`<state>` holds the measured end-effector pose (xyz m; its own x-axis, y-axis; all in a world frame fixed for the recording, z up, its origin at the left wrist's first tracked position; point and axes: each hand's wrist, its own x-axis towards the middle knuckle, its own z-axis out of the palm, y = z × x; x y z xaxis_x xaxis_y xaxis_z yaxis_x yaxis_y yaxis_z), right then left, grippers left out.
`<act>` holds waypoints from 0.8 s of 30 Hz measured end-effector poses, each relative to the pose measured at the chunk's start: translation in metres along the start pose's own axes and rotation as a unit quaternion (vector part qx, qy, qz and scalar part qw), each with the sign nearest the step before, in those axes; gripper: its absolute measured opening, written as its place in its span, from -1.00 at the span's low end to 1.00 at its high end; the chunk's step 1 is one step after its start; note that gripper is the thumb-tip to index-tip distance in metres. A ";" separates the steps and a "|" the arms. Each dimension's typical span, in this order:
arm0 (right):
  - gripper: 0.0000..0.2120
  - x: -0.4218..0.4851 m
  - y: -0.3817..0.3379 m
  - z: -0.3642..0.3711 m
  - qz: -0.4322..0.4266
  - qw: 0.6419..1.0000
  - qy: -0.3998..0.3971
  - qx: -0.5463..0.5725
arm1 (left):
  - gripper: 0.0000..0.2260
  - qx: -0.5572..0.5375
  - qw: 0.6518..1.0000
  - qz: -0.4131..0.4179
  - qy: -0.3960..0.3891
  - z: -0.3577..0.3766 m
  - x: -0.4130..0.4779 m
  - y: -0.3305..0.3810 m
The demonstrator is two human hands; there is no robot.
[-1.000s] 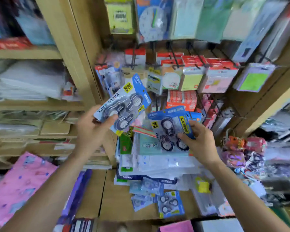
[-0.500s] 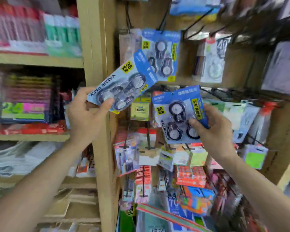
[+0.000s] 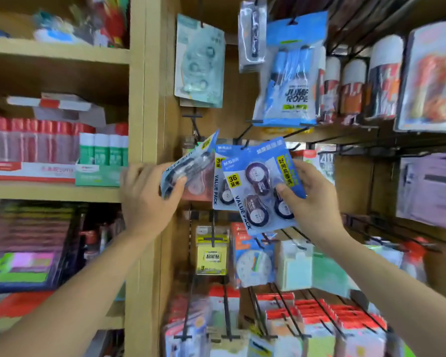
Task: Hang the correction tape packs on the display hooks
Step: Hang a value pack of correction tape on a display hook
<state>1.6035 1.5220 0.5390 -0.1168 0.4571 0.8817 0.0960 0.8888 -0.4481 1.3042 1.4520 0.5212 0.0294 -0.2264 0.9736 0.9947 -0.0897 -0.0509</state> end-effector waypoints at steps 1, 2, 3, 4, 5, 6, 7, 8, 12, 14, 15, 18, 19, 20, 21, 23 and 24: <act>-0.63 0.007 0.003 0.003 -0.004 1.000 0.004 0.006 | -0.81 0.007 1.000 0.019 0.002 0.001 -0.002 -0.001; -0.63 0.013 0.007 0.007 -0.008 1.000 0.012 0.014 | -0.81 0.012 0.999 0.032 0.001 0.001 -0.004 -0.001; -0.63 0.019 0.010 0.010 -0.009 0.999 0.022 0.022 | -0.80 0.015 0.999 0.040 0.001 0.000 -0.005 -0.002; -0.63 0.023 0.013 0.014 -0.009 0.999 0.029 0.030 | -0.79 0.020 0.999 0.044 0.001 -0.001 -0.006 -0.003; -0.64 0.027 0.015 0.018 -0.007 0.999 0.036 0.037 | -0.78 0.024 0.999 0.046 0.003 -0.001 -0.006 -0.003; -0.65 0.030 0.018 0.021 -0.007 0.998 0.041 0.043 | -0.78 0.027 0.999 0.047 0.004 -0.001 -0.005 -0.003; -0.66 0.032 0.021 0.024 -0.007 0.998 0.047 0.045 | -0.77 0.030 0.998 0.049 0.005 -0.001 -0.005 -0.002; -0.67 0.033 0.023 0.027 -0.007 0.998 0.052 0.046 | -0.77 0.033 0.998 0.052 0.005 0.000 -0.005 -0.001; -0.70 0.031 0.033 0.041 0.010 0.998 0.049 0.049 | -0.78 0.037 0.998 0.060 0.001 0.001 -0.005 -0.002; -0.71 0.027 0.039 0.049 0.025 0.997 0.043 0.057 | -0.77 0.035 0.998 0.061 0.005 0.001 -0.005 -0.002; -0.71 0.025 0.042 0.053 0.037 0.997 0.042 0.062 | -0.77 0.035 0.998 0.061 0.006 0.001 -0.005 -0.002; -0.74 0.021 0.050 0.061 0.081 0.993 0.044 0.078 | -0.75 0.039 0.997 0.062 0.011 0.002 -0.005 -0.002; -0.75 0.022 0.052 0.062 0.092 0.992 0.046 0.077 | -0.75 0.040 0.997 0.062 0.014 0.002 -0.005 -0.002; -0.76 0.022 0.053 0.064 0.100 0.991 0.047 0.076 | -0.74 0.040 0.997 0.063 0.016 0.003 -0.006 -0.002; -0.78 0.024 0.053 0.066 0.105 0.991 0.048 0.069 | -0.74 0.040 0.997 0.062 0.018 0.003 -0.006 -0.002; -0.79 0.026 0.052 0.069 0.097 0.993 0.055 0.037 | -0.74 0.039 0.997 0.064 0.016 0.003 -0.005 -0.002; -0.73 0.027 0.050 0.070 0.083 0.994 0.069 0.009 | -0.75 0.038 0.997 0.065 0.014 0.003 -0.005 -0.002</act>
<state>1.5364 1.5811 0.5296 0.0350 0.5895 0.8070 0.0849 0.8028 -0.5902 1.3020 1.4559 0.5166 0.1570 -0.2590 0.9530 0.9873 0.0166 -0.1581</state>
